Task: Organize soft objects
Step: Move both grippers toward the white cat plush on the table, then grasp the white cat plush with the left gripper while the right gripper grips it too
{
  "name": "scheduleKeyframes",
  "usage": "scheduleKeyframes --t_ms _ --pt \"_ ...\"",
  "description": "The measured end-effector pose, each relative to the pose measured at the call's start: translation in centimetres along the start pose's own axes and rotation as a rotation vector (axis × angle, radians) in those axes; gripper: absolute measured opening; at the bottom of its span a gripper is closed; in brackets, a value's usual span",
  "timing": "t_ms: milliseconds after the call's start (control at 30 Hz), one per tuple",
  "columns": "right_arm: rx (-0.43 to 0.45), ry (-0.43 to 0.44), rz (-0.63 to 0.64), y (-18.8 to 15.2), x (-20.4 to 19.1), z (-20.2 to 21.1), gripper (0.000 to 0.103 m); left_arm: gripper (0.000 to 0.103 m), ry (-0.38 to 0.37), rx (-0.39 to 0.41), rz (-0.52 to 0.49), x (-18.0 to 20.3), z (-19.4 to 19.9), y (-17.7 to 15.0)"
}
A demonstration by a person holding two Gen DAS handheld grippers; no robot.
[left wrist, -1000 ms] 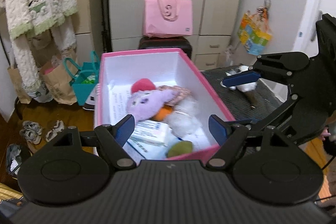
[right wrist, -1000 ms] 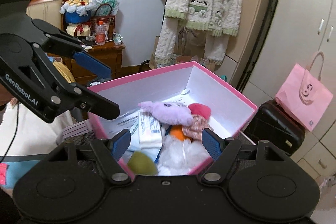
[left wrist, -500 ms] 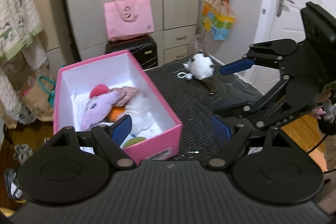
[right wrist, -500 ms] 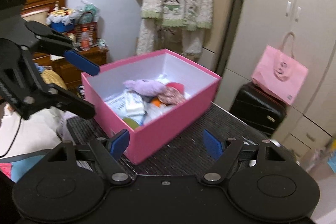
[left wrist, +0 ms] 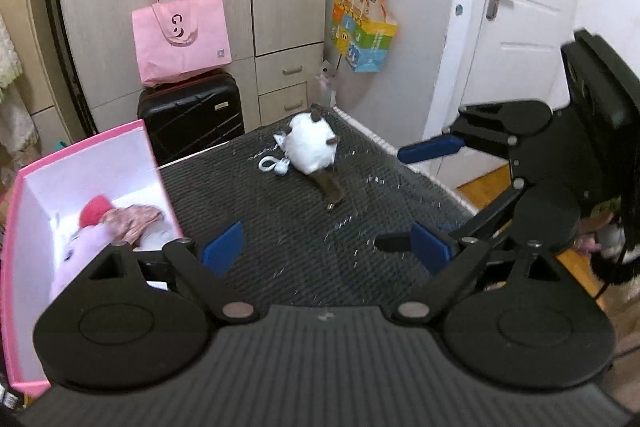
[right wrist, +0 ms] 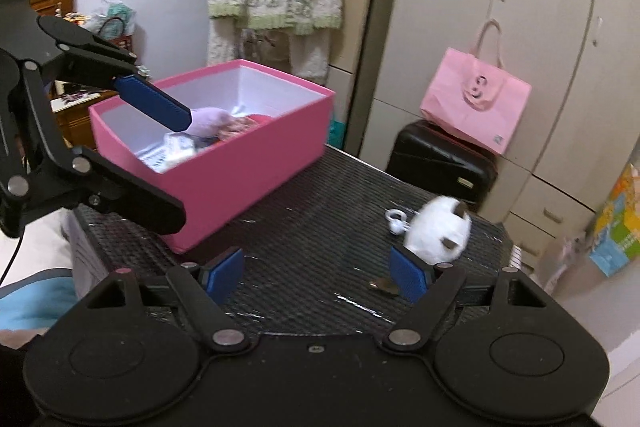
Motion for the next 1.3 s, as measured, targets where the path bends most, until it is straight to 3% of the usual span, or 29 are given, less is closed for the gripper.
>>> scheduleKeyframes --t_ms 333,467,800,933,1200,1300 --pt "-0.033 -0.036 -0.07 -2.2 5.9 -3.9 0.083 0.096 0.078 0.06 0.099 -0.3 -6.7 2.4" --pt "-0.004 -0.022 -0.097 -2.8 7.9 -5.9 0.083 0.096 0.13 0.133 0.183 -1.3 -9.1 2.5" --pt "0.049 -0.061 -0.082 -3.3 11.3 -11.9 0.083 0.096 0.143 0.19 0.31 -1.3 -16.1 3.1" --pt "0.069 -0.038 -0.074 -3.1 12.5 -13.9 0.083 0.095 0.108 0.163 0.38 -1.8 -19.2 3.2" --pt "0.111 0.05 -0.026 -3.0 13.7 -16.7 0.083 0.092 0.121 0.14 0.509 -3.3 -23.7 2.8" --pt "0.102 0.053 -0.006 -3.1 13.6 -17.3 0.083 0.084 0.107 0.091 0.521 -3.4 -25.0 2.3"
Point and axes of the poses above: each gripper's, at about its wrist camera, not at the fingertips, and z roughly against the way its jaws point, x to its right, y to its top, the point moved 6 cm from there along -z, roughly the way its jaws point
